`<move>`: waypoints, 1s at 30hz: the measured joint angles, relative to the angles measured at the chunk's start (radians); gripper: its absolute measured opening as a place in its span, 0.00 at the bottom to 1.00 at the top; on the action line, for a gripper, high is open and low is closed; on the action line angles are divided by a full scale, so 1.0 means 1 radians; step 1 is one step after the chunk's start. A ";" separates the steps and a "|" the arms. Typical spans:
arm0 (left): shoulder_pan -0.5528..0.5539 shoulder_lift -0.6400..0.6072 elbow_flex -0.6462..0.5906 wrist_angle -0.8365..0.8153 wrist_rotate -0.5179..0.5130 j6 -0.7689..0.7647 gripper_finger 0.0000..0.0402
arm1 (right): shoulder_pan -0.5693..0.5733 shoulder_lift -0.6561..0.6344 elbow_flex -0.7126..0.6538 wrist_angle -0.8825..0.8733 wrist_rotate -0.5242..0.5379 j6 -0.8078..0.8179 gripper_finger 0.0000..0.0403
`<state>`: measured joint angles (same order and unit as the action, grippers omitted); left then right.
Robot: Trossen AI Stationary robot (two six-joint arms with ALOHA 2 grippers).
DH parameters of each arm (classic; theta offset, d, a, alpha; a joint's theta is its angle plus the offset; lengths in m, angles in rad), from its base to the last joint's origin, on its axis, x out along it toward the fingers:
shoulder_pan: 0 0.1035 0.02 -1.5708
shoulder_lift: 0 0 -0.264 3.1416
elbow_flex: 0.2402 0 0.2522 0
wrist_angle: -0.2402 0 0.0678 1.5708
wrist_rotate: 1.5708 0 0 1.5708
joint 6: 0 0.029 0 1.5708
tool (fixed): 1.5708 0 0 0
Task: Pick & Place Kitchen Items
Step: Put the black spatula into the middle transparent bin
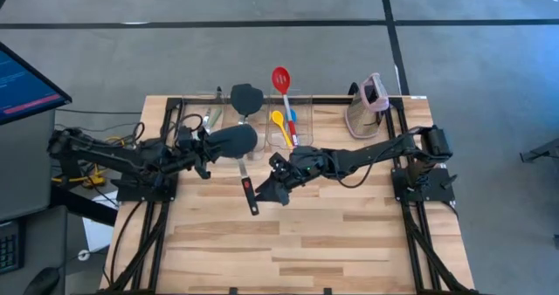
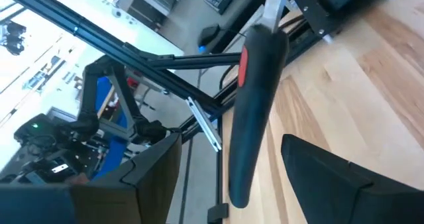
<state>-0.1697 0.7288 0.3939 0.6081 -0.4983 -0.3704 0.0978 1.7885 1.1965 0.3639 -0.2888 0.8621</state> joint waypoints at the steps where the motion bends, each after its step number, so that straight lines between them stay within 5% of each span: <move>1: 0.003 0.000 0.000 0.001 0.002 0.000 0.00 | 0.000 0.000 0.000 0.000 0.000 -0.002 0.63; 11: 0.052 0.002 0.000 0.018 0.051 -0.001 0.00 | -0.003 0.000 0.001 0.034 0.001 -0.027 0.63; 23: 0.076 0.159 0.000 0.221 0.110 -0.012 0.00 | -0.011 0.000 0.001 0.041 0.022 -0.076 0.63; 30: 0.081 0.169 0.000 0.279 0.112 -0.008 0.00 | -0.011 0.000 0.001 0.037 0.023 -0.076 0.50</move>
<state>-0.0891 0.8974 0.3939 0.8866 -0.3866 -0.3783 0.0865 1.7885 1.1976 0.4007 -0.2659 0.7863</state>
